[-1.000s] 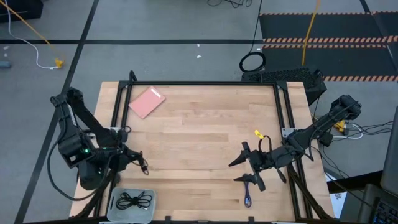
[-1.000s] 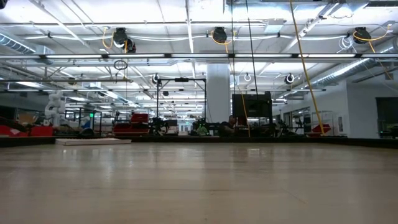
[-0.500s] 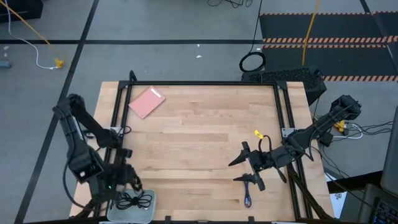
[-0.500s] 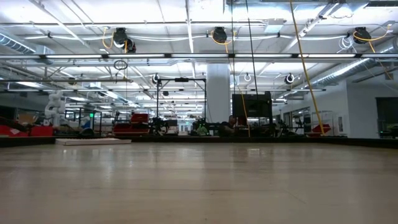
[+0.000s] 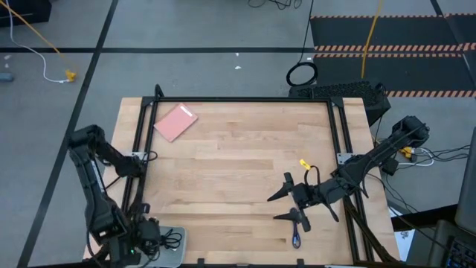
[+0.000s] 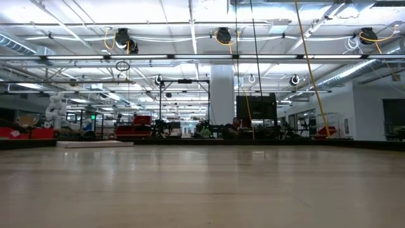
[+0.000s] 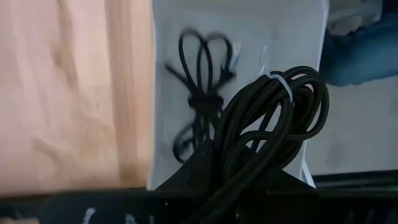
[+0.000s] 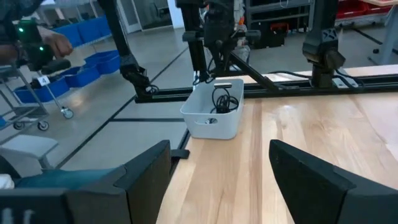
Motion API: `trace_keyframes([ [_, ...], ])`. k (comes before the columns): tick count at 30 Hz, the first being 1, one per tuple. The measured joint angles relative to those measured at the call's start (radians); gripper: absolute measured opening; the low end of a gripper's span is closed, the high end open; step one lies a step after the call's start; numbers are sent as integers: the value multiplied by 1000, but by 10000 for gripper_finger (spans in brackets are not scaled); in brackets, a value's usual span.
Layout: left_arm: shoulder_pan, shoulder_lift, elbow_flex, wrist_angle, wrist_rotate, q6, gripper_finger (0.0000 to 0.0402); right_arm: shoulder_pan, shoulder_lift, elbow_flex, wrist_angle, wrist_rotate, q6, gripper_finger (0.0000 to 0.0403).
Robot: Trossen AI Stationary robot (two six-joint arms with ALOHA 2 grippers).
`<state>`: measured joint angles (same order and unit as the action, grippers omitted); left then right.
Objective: Pick and place USB-C Cables
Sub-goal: Put the black charger cable into the white bin
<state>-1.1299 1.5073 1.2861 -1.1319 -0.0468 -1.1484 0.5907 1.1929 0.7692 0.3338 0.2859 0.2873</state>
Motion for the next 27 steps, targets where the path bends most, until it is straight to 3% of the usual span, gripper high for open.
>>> trace_keyframes([
  [6, -5, 52, 0, 8, 21, -96, 42, 0, 1, 0, -1, 0, 2, 267],
  [13, -4, 78, 0, 8, 20, -107, 42, 0, 1, 0, -2, 0, 14, 267],
  [27, 4, 78, 0, 7, -109, -82, 42, 3, 1, 0, -14, 0, 15, 267],
])
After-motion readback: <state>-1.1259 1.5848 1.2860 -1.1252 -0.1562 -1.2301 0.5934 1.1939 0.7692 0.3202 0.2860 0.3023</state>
